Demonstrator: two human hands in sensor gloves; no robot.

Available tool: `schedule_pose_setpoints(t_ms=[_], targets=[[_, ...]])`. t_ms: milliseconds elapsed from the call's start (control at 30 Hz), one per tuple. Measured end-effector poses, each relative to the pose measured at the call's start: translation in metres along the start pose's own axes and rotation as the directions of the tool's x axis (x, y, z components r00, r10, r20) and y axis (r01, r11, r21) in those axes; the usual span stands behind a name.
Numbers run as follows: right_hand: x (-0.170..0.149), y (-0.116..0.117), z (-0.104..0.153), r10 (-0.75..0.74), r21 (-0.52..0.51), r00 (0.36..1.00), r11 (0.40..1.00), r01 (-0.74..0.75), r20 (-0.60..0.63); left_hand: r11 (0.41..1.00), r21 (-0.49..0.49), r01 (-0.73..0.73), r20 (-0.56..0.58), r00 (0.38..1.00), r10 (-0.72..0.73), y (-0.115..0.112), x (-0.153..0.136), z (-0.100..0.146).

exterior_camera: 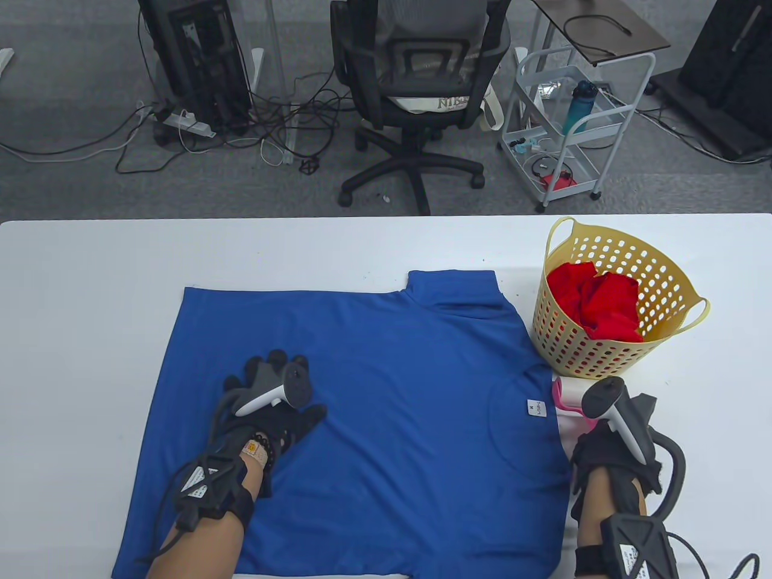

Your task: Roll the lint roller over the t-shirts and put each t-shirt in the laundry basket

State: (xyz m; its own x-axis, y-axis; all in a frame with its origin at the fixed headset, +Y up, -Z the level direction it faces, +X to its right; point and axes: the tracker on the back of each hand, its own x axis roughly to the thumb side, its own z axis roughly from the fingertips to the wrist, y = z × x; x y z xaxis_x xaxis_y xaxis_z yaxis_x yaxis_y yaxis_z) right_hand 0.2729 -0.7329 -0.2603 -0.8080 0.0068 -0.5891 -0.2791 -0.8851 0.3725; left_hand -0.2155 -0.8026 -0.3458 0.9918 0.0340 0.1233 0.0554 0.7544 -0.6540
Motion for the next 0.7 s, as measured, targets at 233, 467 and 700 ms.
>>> schedule_pose_setpoints(t_ms=[233,467,700], targets=[[0.031,-0.019,0.048,0.032,-0.225,0.982,0.974,0.010,0.184,0.982,0.163,0.095,0.006,0.995,-0.097,0.009,0.005,0.018],[0.107,0.007,0.094,0.162,-0.282,0.833,0.959,-0.007,0.529,0.933,0.358,0.043,0.073,0.995,-0.074,0.037,-0.004,0.073],[0.191,0.054,0.110,0.234,-0.165,0.691,0.972,-0.167,0.684,0.860,0.507,-0.059,0.108,0.994,0.005,0.048,-0.027,0.125]])
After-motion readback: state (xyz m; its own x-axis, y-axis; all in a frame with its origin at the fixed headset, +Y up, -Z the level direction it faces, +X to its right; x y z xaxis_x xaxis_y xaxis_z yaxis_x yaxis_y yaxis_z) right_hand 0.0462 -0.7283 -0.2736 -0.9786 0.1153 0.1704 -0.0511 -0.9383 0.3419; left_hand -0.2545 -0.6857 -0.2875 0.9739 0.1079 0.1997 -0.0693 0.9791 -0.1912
